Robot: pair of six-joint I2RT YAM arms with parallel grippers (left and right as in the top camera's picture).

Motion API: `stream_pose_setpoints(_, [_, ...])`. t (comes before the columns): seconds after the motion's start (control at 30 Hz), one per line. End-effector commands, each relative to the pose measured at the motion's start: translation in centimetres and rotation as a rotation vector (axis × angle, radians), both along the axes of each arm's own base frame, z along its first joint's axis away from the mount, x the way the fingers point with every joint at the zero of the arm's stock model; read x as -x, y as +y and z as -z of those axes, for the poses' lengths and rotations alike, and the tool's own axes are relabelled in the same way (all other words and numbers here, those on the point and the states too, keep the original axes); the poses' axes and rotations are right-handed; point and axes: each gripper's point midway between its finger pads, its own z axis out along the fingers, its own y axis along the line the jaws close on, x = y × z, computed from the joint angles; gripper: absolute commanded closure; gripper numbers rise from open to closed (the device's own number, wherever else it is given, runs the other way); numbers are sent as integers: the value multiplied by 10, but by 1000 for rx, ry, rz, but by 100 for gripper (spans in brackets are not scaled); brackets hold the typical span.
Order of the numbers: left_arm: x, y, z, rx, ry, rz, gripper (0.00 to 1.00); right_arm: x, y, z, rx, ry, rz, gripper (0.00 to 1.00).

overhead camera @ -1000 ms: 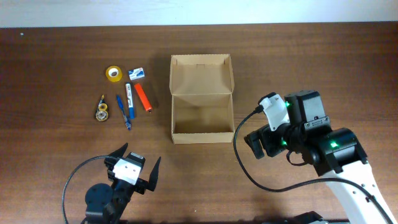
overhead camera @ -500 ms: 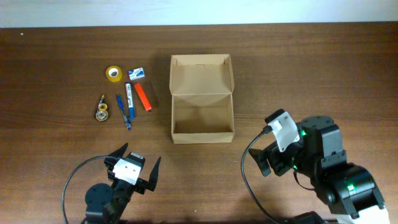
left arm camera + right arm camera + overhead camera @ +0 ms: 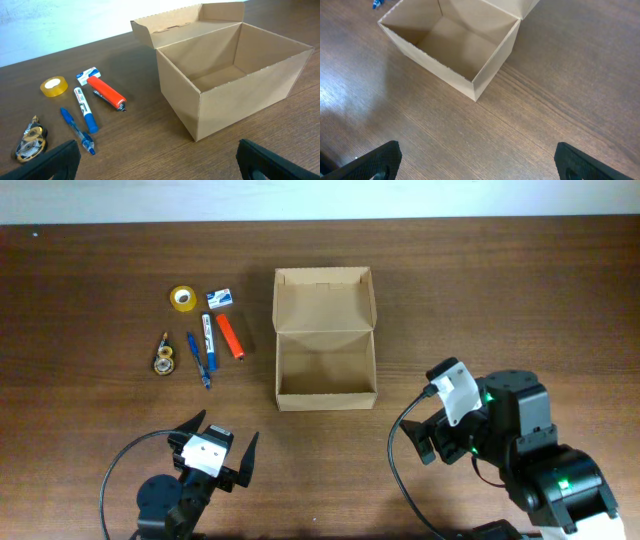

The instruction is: Pack container

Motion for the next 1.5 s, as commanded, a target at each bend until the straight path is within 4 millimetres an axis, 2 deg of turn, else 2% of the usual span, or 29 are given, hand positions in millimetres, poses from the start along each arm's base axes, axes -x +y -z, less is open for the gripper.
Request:
stream_pose_setpoints(0.0, [-1, 3, 0, -16, -11, -9, 1, -2, 2, 8, 2, 34, -10, 1])
stream_pose_setpoints(0.33, [-1, 3, 0, -16, -11, -9, 0, -10, 3, 39, 38, 165, -5, 1])
stream_pose_setpoints(0.67, [-1, 3, 0, -16, -11, -9, 1, -11, 4, 43, 44, 184, -6, 1])
stream_pose_setpoints(0.8, [-1, 3, 0, -16, -11, -9, 0, -23, -30, 49, 209, 142, 114, 1])
stream_pose_setpoints(0.87, [-1, 3, 0, -16, -11, -9, 1, -25, -35, 49, 234, 134, 133, 1])
stream_pose_setpoints(1.1, [-1, 3, 0, -16, -11, -9, 1, -24, -35, 48, 233, 132, 133, 1])
stream_pose_setpoints(1.3, [-1, 3, 0, -16, -11, -9, 0, -22, -36, 37, 216, 87, 137, 1])
stream_pose_setpoints(1.47, [-1, 3, 0, -16, -11, -9, 0, -13, -20, 21, 121, 45, 80, 1])
